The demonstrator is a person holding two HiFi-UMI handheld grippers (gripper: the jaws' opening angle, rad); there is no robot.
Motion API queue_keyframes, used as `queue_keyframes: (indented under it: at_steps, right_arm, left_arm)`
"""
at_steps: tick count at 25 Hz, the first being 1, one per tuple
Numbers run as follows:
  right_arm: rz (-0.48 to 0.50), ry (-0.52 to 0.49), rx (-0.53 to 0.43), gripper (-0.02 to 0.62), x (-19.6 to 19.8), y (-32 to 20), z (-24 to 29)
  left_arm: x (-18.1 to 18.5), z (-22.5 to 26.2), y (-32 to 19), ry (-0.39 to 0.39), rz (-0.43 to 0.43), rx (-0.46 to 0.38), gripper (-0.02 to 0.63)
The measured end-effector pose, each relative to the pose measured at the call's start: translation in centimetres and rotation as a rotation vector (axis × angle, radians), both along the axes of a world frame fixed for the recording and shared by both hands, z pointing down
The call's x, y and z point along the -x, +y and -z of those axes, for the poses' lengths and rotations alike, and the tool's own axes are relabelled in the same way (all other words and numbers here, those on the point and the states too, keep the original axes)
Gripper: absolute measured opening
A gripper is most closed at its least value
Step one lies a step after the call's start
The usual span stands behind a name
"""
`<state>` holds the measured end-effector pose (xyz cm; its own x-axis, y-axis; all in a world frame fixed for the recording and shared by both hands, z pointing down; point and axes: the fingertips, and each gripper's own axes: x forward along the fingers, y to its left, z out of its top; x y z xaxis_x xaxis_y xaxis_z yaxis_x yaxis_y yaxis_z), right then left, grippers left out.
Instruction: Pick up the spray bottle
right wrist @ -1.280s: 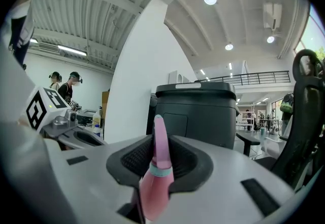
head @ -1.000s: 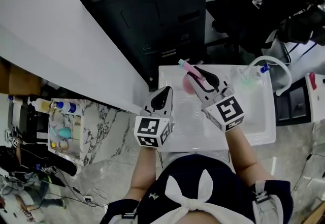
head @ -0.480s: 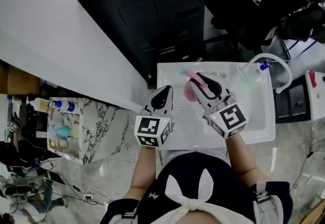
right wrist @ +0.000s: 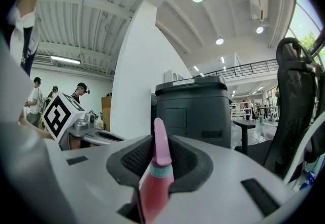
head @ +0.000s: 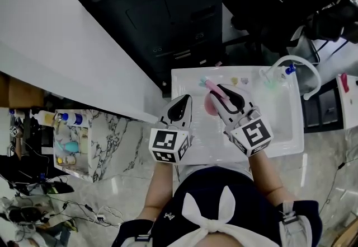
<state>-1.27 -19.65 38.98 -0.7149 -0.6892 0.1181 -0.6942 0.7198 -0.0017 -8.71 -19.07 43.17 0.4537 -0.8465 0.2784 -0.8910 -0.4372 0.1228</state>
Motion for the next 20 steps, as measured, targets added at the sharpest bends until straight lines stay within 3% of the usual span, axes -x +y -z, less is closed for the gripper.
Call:
queue_keyframes:
  at_steps: [20]
  right_arm:
    - [0.039, 0.005, 0.014, 0.097, 0.6, 1.2, -1.0]
  left_arm:
    - [-1.0, -0.4, 0.5, -0.005, -0.019, 0.005, 0.026]
